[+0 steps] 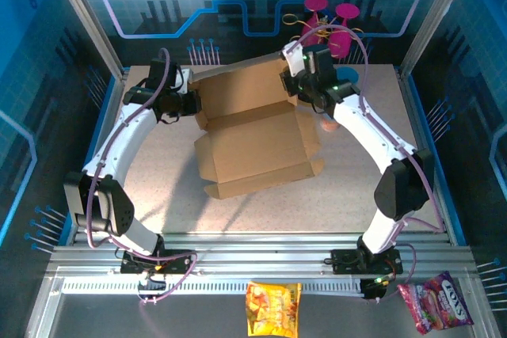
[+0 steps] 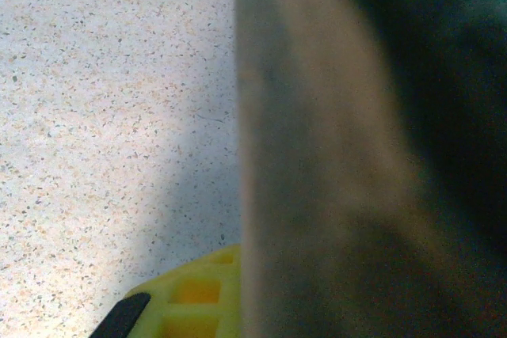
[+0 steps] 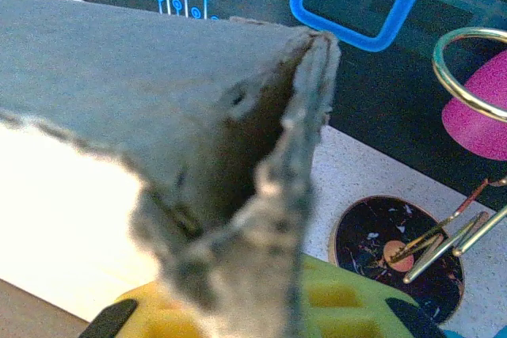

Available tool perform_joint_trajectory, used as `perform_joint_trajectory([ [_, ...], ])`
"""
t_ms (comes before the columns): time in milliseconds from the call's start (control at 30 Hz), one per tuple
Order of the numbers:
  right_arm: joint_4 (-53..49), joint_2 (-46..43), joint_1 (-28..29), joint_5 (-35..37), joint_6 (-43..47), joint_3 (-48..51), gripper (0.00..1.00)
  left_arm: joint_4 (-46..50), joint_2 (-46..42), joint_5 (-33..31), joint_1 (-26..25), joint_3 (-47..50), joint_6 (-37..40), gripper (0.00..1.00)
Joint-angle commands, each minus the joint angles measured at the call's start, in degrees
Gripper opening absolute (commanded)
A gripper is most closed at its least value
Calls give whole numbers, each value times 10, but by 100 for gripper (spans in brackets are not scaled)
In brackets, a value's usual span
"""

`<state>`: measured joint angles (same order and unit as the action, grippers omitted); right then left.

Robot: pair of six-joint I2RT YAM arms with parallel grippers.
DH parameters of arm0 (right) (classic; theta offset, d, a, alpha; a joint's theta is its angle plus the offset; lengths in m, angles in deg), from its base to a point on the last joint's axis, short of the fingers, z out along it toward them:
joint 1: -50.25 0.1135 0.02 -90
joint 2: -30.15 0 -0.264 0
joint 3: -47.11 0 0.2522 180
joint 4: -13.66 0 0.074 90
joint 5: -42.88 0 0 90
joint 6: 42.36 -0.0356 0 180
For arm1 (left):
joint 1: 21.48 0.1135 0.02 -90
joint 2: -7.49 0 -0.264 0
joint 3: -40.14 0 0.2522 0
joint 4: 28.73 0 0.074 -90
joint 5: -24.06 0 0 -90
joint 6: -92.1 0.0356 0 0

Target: Fold the paper box

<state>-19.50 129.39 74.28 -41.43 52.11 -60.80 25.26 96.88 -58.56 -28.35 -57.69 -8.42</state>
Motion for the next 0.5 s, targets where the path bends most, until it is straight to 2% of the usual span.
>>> perform_joint_trajectory([
  [0, -36, 17, 8, 48, -8, -38, 14, 16, -6, 12, -1, -22, -6, 0],
  [100, -63, 28, 11, 74, -13, -58, 7, 28, 1, 2, -3, -34, -19, 0],
  [333, -130, 56, 27, 164, -39, -105, 0, 89, 33, -42, -24, -94, -49, 0],
  [467, -191, 92, 38, 234, -62, -159, 0, 129, 58, -65, -31, -130, -71, 0],
])
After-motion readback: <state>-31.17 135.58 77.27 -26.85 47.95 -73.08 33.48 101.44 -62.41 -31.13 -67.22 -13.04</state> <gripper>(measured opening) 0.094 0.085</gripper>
